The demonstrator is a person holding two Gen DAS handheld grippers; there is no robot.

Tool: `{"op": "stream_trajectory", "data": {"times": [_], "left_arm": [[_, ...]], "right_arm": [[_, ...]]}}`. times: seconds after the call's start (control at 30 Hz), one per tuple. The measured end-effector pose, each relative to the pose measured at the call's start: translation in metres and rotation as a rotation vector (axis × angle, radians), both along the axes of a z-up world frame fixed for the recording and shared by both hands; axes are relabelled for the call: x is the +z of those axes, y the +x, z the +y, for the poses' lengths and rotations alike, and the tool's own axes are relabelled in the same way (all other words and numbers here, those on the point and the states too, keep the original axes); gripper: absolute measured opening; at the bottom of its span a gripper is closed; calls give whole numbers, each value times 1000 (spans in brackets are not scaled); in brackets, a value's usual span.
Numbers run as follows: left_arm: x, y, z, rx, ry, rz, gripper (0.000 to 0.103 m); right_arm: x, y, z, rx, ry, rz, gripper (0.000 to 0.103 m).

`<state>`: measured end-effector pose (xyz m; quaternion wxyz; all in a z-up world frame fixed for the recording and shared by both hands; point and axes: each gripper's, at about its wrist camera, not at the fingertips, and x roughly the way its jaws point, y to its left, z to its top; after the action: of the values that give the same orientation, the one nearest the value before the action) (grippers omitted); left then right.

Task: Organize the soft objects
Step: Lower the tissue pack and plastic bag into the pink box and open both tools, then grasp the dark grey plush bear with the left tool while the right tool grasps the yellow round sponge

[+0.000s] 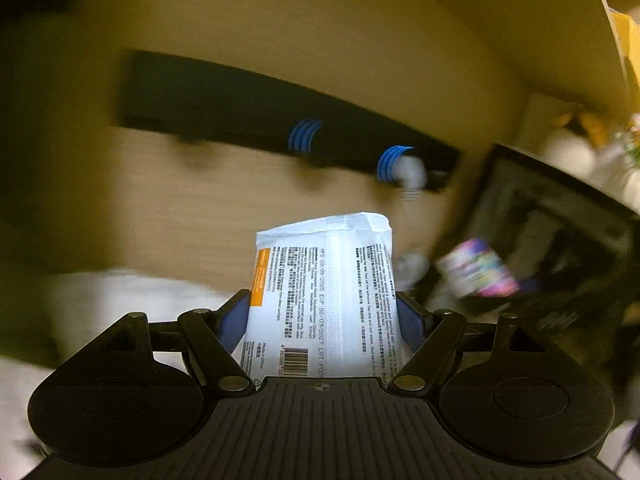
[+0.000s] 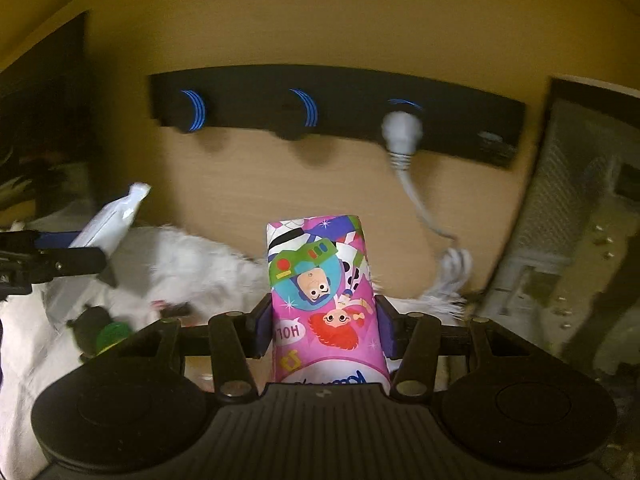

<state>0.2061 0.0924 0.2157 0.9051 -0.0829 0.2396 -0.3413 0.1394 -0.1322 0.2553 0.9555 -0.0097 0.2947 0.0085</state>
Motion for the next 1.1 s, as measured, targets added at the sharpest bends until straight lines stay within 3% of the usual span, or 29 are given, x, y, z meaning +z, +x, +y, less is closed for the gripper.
{"op": "stream_trajectory", "data": {"times": [0.07,0.13,0.2,0.3,0.4,0.53,0.7,0.8,0.9,1.0,1.1], "left_arm": [[-9,16,-42,-44,-22,51,81],[-33,40,-80,-90,-29,185,81],[-65,55,-113,-98,10,298,81],[-97,46,-129,-19,74,269,80],[-106,31,-112,12,-11,253,79],[-99,29,-103,-1,-6,248,79],[-71,7,-58,99,-75,177,79],[-69,-25,-12,164,-36,96,79],[-81,-54,40,288,46,59,79],[-100,-67,91,444,123,110,79],[-120,-69,145,605,122,232,79]], "right_arm": [[-8,10,-15,-21,3,16,55],[-26,19,-29,-11,26,42,62],[-50,19,-40,-48,34,73,70],[-84,-12,-48,-93,47,63,74],[-118,-52,-43,-110,49,53,74],[-155,-79,-35,-108,70,89,74],[-173,-84,-27,-93,130,135,74],[-177,-87,-24,-76,128,143,74],[-180,-91,-18,-65,103,144,74],[-185,-95,-6,-57,67,130,76],[-191,-97,8,-46,38,129,77]]}}
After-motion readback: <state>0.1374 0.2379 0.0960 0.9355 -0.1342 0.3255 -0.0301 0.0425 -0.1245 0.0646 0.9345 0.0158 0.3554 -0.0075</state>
